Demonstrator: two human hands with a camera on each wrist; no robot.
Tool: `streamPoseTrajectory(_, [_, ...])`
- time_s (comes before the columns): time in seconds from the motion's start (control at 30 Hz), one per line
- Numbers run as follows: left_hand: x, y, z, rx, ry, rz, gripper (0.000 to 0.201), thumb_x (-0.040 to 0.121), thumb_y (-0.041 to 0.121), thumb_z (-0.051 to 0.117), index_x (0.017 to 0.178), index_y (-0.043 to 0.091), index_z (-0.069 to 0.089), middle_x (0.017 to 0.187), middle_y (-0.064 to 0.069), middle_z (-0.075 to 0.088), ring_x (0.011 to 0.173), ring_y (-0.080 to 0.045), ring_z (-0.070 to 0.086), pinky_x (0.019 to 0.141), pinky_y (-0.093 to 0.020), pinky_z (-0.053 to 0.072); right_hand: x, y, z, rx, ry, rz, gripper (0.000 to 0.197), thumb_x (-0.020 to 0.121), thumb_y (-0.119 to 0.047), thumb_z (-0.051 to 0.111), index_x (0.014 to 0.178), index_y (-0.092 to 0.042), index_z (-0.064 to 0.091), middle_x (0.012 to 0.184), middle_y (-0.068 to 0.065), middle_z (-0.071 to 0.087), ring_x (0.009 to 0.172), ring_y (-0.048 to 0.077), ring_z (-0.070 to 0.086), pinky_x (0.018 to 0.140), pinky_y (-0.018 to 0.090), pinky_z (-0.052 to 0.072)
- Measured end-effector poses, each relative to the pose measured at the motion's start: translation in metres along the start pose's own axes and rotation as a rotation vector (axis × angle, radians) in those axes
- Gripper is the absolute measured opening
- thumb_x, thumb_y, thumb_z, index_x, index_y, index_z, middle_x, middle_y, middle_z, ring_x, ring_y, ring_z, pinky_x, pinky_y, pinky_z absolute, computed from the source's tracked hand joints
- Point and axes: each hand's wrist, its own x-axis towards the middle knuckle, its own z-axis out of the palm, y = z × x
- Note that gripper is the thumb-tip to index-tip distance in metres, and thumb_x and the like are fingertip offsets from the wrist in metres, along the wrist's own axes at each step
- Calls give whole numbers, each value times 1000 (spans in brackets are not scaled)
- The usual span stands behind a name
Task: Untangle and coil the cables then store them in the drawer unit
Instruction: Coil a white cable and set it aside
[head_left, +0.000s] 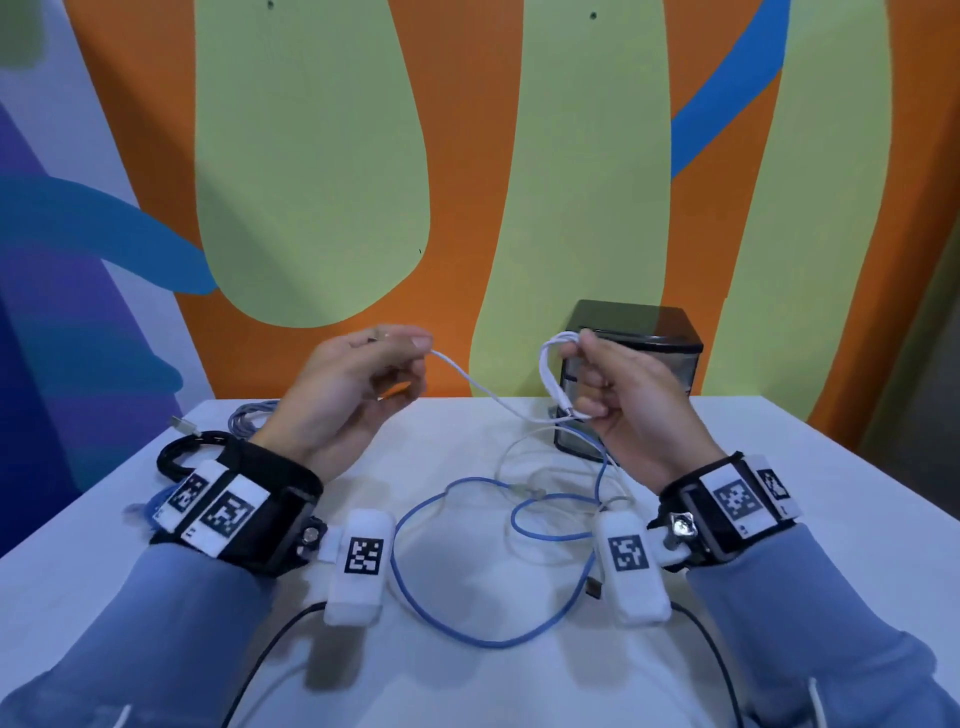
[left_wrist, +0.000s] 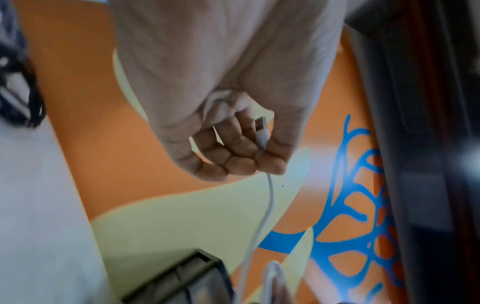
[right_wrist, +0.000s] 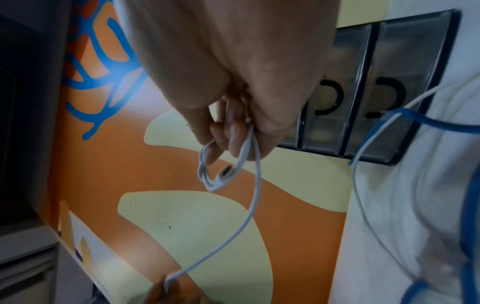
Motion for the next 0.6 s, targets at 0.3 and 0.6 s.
streamPoseTrajectory(0.3, [-7, -7, 17, -68, -106, 14, 19, 86, 18, 73, 104, 19, 80, 99, 1, 68, 99, -15, 59, 97, -35, 55, -12, 14, 24, -133, -166, 46, 27, 105, -26, 60, 99, -3, 73, 71, -1, 38, 61, 13, 22, 51, 18, 31])
streamPoseTrajectory(0.6, [-11, -14, 26, 342, -169, 249, 24, 90, 12, 75, 115, 11, 75, 99, -16, 80, 91, -24, 73, 93, -31, 59, -17, 18, 35, -145, -131, -17, 27, 107, -29, 57, 99, -11, 75, 67, 0, 21, 56, 15, 22, 65, 20, 48])
